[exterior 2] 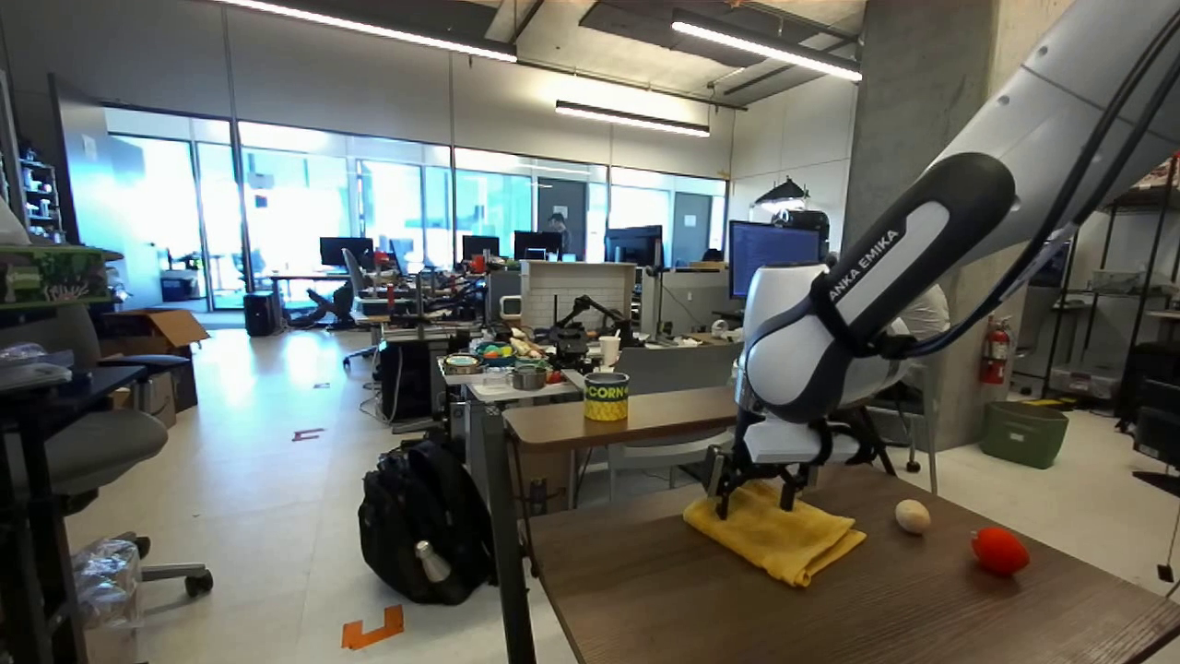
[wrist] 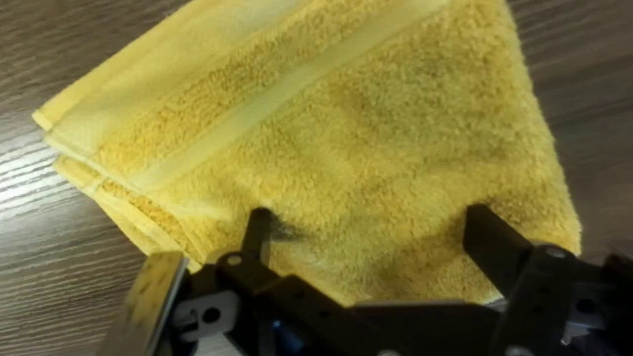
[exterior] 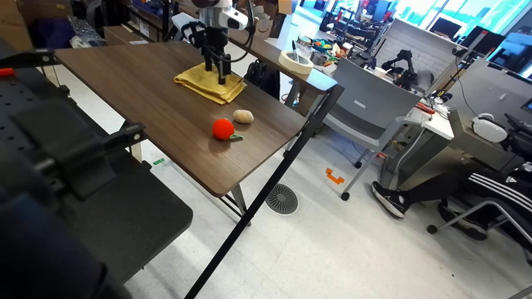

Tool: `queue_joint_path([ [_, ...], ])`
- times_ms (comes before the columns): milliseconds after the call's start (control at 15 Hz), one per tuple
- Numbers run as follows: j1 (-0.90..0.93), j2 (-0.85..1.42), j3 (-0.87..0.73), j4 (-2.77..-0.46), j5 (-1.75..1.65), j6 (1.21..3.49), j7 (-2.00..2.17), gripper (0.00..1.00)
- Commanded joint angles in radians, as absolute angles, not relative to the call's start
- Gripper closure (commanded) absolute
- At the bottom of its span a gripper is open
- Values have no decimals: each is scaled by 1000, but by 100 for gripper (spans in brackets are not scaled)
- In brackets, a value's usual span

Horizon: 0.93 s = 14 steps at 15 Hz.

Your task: Move the potato to the left, wipe the table with the yellow towel, move the red plush toy to the left, wipe the right side of the table with the towel, move the potato and red toy to the right, wipe the left side of the table

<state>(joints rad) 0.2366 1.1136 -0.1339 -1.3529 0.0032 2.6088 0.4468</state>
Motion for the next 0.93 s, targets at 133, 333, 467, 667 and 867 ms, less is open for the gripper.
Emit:
queue_joint_path([
  [133, 240, 1118, -136, -1348, 5, 2608, 446, 0],
  [333, 217, 1133, -132, -1356, 15, 2541, 443, 0],
  [467, 214, 1127, -103, -1387, 7, 2481, 402, 0],
  [667, 260, 1112, -83, -1460, -41, 2485, 335, 0],
  [867, 330, 1099, -71, -1509, -102, 2541, 304, 0],
])
